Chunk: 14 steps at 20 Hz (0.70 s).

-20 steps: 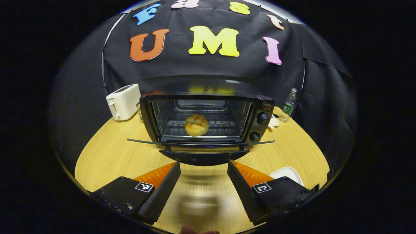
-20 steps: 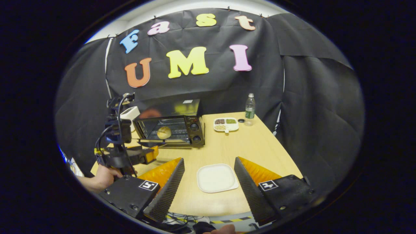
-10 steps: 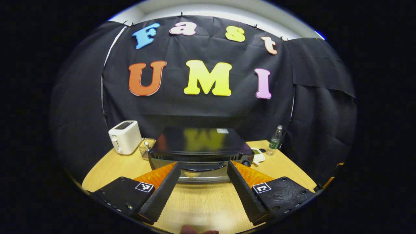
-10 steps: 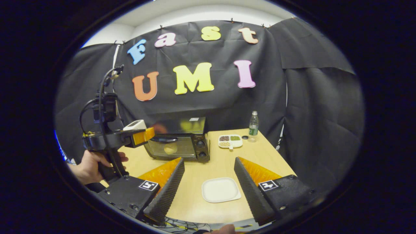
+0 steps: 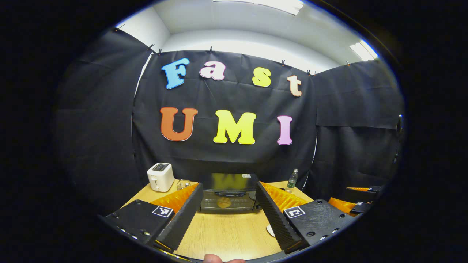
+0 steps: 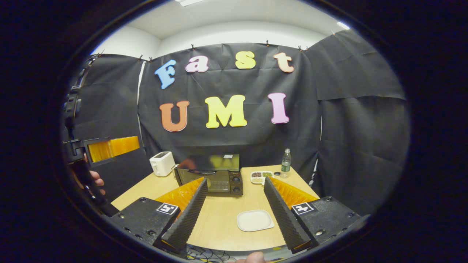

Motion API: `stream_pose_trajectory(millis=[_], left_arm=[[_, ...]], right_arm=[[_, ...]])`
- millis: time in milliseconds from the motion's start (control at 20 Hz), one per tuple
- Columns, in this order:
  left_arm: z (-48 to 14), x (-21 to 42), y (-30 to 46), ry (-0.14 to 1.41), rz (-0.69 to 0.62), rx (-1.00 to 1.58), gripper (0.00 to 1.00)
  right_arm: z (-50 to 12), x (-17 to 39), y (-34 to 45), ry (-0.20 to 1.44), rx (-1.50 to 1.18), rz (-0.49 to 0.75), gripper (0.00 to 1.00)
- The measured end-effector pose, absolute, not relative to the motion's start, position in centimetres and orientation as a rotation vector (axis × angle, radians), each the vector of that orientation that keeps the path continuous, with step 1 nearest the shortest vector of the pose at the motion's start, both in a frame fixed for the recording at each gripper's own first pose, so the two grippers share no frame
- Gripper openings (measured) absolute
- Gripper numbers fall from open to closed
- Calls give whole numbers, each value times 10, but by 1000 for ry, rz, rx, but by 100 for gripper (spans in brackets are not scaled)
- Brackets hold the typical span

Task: Open the electric oven with the left hand, put the food in, and close the electric oven.

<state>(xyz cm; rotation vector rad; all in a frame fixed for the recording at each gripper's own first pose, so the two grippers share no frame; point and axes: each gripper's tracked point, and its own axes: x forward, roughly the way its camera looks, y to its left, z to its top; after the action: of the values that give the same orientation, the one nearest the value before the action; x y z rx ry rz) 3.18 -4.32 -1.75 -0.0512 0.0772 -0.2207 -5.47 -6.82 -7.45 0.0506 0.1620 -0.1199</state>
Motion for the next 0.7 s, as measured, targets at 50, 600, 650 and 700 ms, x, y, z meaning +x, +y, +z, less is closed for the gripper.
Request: stream_pose_trajectory(millis=[50,600,650,700], left_arm=[[-11,18,-36,68,-217,-56,94],[-1,-100,21,34,-165,-47,94],[-2,-105,23,39,-154,-49,94],[-6,-109,25,43,-141,-55,94]], right_arm=[[-67,-64,-62,146,47,-117,96],[-36,-126,8,83,8,-62,96],[-38,-127,15,81,13,-45,96],[-39,-128,21,82,17,-33,96]])
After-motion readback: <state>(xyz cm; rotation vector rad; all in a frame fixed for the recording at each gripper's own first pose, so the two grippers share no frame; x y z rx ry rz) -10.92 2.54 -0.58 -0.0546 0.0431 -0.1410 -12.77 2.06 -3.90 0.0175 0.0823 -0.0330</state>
